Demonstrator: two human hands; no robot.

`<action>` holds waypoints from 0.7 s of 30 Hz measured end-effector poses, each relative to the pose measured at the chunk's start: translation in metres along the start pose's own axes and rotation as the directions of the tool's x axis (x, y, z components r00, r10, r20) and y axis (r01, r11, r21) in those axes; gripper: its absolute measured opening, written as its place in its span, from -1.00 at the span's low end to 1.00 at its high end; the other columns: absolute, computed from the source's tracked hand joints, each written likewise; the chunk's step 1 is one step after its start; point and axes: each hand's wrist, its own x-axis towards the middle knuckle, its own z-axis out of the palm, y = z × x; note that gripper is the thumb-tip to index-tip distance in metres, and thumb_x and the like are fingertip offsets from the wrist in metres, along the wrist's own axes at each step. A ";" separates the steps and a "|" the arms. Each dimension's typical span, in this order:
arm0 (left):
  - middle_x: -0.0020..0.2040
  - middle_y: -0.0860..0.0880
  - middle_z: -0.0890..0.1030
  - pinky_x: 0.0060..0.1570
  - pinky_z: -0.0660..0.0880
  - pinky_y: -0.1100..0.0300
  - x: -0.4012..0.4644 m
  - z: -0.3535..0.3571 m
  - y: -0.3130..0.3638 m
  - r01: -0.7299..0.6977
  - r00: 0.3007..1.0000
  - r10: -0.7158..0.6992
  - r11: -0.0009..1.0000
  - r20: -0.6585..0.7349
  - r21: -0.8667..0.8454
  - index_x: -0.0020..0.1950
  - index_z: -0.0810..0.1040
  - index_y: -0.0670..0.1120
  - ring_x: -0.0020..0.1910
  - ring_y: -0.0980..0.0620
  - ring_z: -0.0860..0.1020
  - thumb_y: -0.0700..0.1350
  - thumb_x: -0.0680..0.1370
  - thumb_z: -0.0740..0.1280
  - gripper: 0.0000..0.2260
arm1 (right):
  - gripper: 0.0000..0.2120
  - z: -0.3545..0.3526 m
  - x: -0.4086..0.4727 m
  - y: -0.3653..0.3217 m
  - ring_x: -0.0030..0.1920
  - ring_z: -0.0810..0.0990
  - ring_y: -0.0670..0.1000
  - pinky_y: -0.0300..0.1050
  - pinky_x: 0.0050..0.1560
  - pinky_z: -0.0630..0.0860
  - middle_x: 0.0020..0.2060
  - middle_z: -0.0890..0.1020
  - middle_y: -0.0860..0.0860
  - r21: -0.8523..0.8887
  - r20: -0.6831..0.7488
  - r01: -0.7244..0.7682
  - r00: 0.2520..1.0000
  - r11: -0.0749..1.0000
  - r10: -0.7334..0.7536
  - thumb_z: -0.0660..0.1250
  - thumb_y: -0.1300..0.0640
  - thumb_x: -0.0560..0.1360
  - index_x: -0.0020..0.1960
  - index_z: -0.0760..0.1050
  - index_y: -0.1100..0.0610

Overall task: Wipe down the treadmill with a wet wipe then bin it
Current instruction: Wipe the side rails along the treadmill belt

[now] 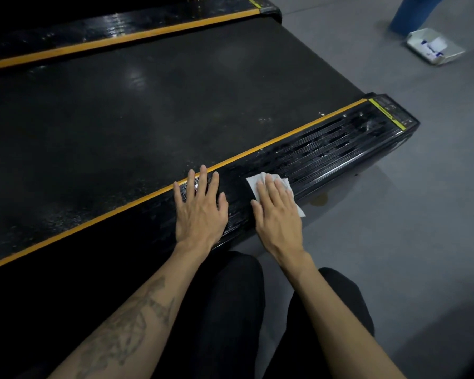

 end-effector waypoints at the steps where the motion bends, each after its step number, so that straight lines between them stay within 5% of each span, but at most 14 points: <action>1: 0.69 -0.06 0.06 0.60 -0.04 -0.28 0.000 0.000 0.000 0.000 1.000 0.000 1.000 -0.002 0.002 0.67 0.14 0.00 0.67 -0.12 0.00 0.12 0.73 0.00 -0.48 | -0.45 0.002 -0.006 -0.003 0.61 0.20 0.12 0.12 0.59 0.18 0.60 0.27 0.11 0.004 -0.012 -0.021 1.000 1.000 0.021 -0.01 -0.09 0.73 0.59 0.30 0.20; 7: 0.69 -0.06 0.09 0.60 -0.03 -0.28 0.001 0.002 0.000 -0.007 1.000 0.007 1.000 -0.015 0.001 0.67 0.16 0.00 0.67 -0.12 0.03 0.11 0.72 0.01 -0.49 | -0.46 0.003 0.010 -0.012 0.59 0.26 0.15 0.15 0.57 0.23 0.57 0.33 0.13 0.033 -0.003 0.069 0.998 0.997 -0.069 0.00 -0.06 0.71 0.56 0.35 0.21; 12: 0.69 -0.06 0.07 0.60 -0.04 -0.27 0.001 0.001 0.000 -0.007 1.000 0.007 1.000 -0.003 0.004 0.67 0.15 0.00 0.67 -0.12 0.01 0.12 0.72 0.00 -0.48 | -0.45 0.001 -0.006 -0.013 0.61 0.21 0.12 0.09 0.61 0.15 0.58 0.30 0.13 0.028 -0.022 -0.048 0.999 0.998 0.049 -0.02 -0.06 0.72 0.57 0.30 0.25; 18: 0.69 -0.07 0.09 0.59 -0.01 -0.28 0.001 0.001 0.002 -0.002 1.000 0.002 1.000 -0.012 0.004 0.67 0.17 -0.01 0.67 -0.12 0.04 0.11 0.72 0.01 -0.49 | -0.46 0.003 0.017 -0.009 0.61 0.20 0.11 0.12 0.60 0.17 0.60 0.28 0.12 0.010 0.055 0.086 0.995 0.996 -0.086 -0.02 -0.05 0.72 0.59 0.28 0.21; 21: 0.69 -0.06 0.09 0.59 0.00 -0.28 0.001 0.000 0.002 -0.002 1.000 0.002 1.000 -0.008 0.007 0.67 0.17 0.00 0.67 -0.12 0.04 0.11 0.72 0.00 -0.49 | -0.46 0.002 0.016 -0.004 0.61 0.20 0.12 0.11 0.60 0.16 0.60 0.27 0.13 -0.009 0.031 0.025 0.999 1.000 -0.025 -0.01 -0.04 0.72 0.59 0.27 0.23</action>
